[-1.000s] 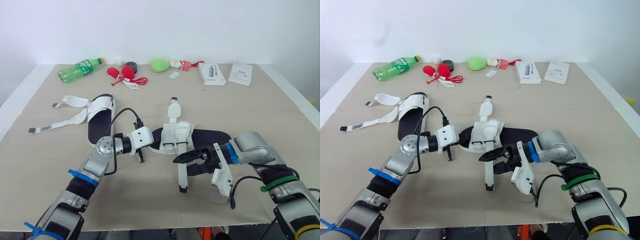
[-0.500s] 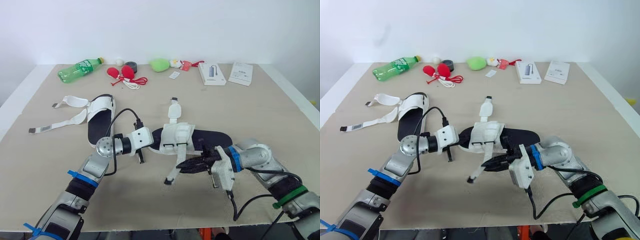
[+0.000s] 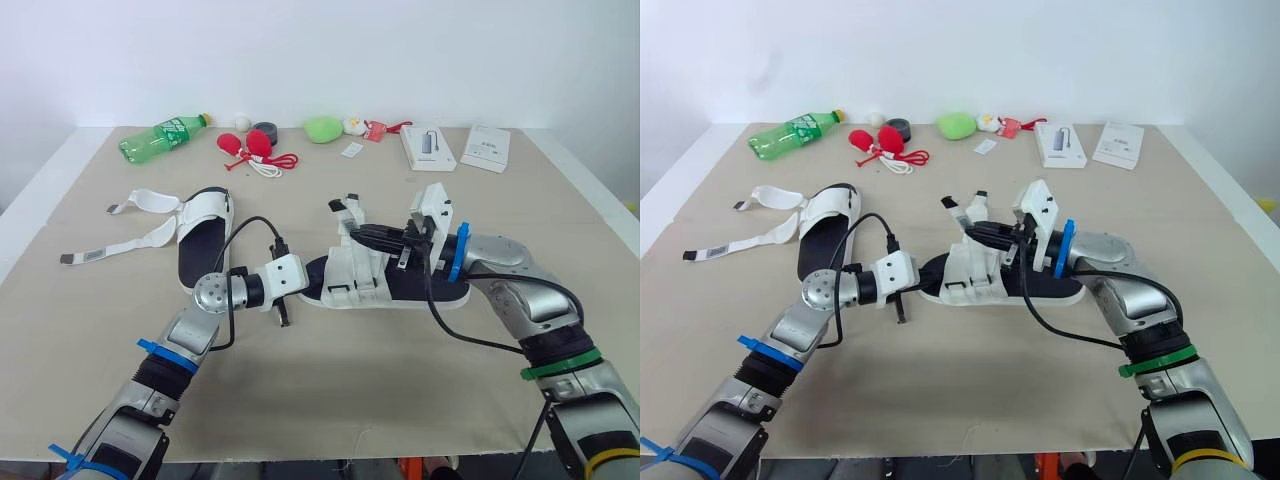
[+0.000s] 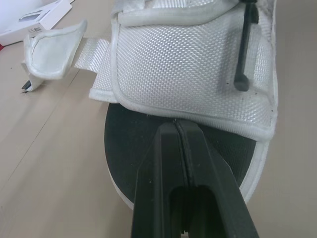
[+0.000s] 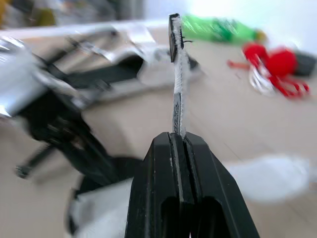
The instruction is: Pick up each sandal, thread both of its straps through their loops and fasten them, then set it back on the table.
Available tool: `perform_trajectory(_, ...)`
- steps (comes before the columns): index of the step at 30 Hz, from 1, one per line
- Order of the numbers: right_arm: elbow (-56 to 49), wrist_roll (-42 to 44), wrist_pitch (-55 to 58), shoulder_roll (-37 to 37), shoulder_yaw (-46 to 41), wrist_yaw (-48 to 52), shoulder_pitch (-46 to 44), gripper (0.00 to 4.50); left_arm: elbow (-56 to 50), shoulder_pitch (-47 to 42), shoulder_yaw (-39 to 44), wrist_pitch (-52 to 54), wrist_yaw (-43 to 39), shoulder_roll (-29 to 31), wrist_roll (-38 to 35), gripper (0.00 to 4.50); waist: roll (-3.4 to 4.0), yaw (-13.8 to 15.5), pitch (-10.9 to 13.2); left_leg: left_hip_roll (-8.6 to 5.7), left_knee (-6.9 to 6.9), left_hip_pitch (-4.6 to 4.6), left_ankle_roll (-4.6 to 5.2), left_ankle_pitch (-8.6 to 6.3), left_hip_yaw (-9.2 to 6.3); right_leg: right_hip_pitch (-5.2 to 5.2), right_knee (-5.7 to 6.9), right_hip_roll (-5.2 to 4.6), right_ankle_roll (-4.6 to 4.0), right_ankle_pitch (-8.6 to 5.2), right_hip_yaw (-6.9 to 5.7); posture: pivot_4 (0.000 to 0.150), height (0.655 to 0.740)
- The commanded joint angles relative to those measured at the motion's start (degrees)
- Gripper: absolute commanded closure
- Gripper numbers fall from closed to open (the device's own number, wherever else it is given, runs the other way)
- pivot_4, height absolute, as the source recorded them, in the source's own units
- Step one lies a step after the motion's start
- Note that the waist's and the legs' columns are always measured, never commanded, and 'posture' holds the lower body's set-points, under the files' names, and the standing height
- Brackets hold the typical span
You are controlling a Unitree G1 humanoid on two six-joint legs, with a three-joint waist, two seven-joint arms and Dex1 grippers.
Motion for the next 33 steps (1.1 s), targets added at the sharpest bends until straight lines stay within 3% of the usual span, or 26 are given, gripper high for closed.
perform_trajectory(1,1.6,-3.6,0.0,0.0,-4.2,-0.8,-1.1,4.42,0.8,1.7,-1.4,1.4,-0.6,0.6,1.5,4.50,0.00,0.0,0.0,0.00,0.00,0.00,0.00,0.00,0.00,0.00,0.00,0.00,0.00,0.00,0.00,0.150,0.7400)
perform_trajectory(16,2.4,-8.4,4.9,2.8,-7.5,-0.8,1.5,4.42,0.5,1.6,-1.4,2.0,-0.8,0.8,1.4,4.50,0.00,-0.1,0.0,0.00,0.02,0.02,0.00,0.00,0.00,0.01,0.00,0.00,0.00,0.03,0.01,0.150,0.7400)
perform_trajectory(19,2.9,-9.5,6.0,2.5,-7.7,-1.0,1.2,3.65,0.6,1.6,-1.3,2.0,-1.0,1.0,1.3,4.50,0.00,-0.1,0.0,0.00,0.02,0.02,0.00,0.00,0.00,0.01,0.00,0.00,0.00,0.03,0.01,0.150,0.7400)
perform_trajectory(21,3.4,-10.6,5.0,2.6,-8.5,-1.6,1.1,2.56,0.4,1.8,-1.3,2.0,-1.0,1.1,1.3,4.50,0.00,-0.1,0.0,0.00,0.02,0.02,0.00,0.00,0.01,0.00,0.00,0.00,0.00,0.03,0.01,0.150,0.7400)
perform_trajectory(23,3.8,-11.6,3.5,2.4,-9.2,-1.7,0.4,2.56,0.2,2.0,-1.3,2.1,-1.1,1.2,1.3,4.50,0.00,-0.1,0.0,0.00,0.01,0.01,0.00,0.00,0.01,-0.01,0.00,0.00,0.00,0.03,0.01,0.150,0.7400)
perform_trajectory(24,4.0,-12.0,2.6,2.4,-9.6,-1.7,0.0,1.88,0.2,2.0,-1.3,2.1,-1.1,1.2,1.3,4.50,0.00,-0.1,0.0,0.00,0.01,0.02,0.00,0.00,0.00,-0.01,0.00,0.01,0.00,0.03,0.01,0.150,0.7400)
perform_trajectory(25,4.0,-12.5,2.1,2.2,-9.6,-1.4,-0.8,1.66,0.2,2.0,-1.3,2.1,-1.1,1.3,1.3,4.50,0.00,-0.1,0.0,0.00,0.01,0.02,0.00,0.00,0.00,-0.01,0.00,0.01,0.00,0.02,0.01,0.150,0.7400)
perform_trajectory(27,4.6,-12.8,1.3,2.2,-10.0,-0.7,-3.4,0.62,0.5,1.9,-1.3,2.1,-1.2,1.3,1.3,4.50,0.00,-0.1,0.0,0.00,0.00,0.01,0.00,0.00,0.00,-0.01,0.00,0.01,0.01,0.02,0.01,0.150,0.7400)
perform_trajectory(28,5.3,-13.4,0.6,2.2,-10.0,-0.5,-4.9,0.32,0.6,1.9,-1.3,2.0,-1.2,1.3,1.4,4.50,0.00,-0.1,0.0,0.00,0.00,0.01,0.00,0.00,0.01,-0.02,0.00,0.01,0.01,0.02,0.01,0.150,0.7400)
perform_trajectory(31,8.8,-14.5,-2.0,2.8,-9.5,2.0,-10.9,0.32,1.0,1.5,-1.3,1.9,-1.2,1.1,1.4,4.50,0.02,-0.2,0.0,0.00,0.01,0.01,0.00,0.00,0.03,-0.09,0.00,0.00,-0.01,0.04,0.02,0.150,0.7400)
perform_trajectory(33,11.0,-14.6,-1.6,3.6,-8.9,3.8,-13.4,1.12,1.3,1.1,-1.4,1.7,-1.1,0.8,1.5,4.50,0.02,-0.1,0.0,0.02,-0.05,-0.01,0.00,0.00,0.05,-0.18,0.01,0.02,-0.03,0.06,0.02,0.150,0.7400)
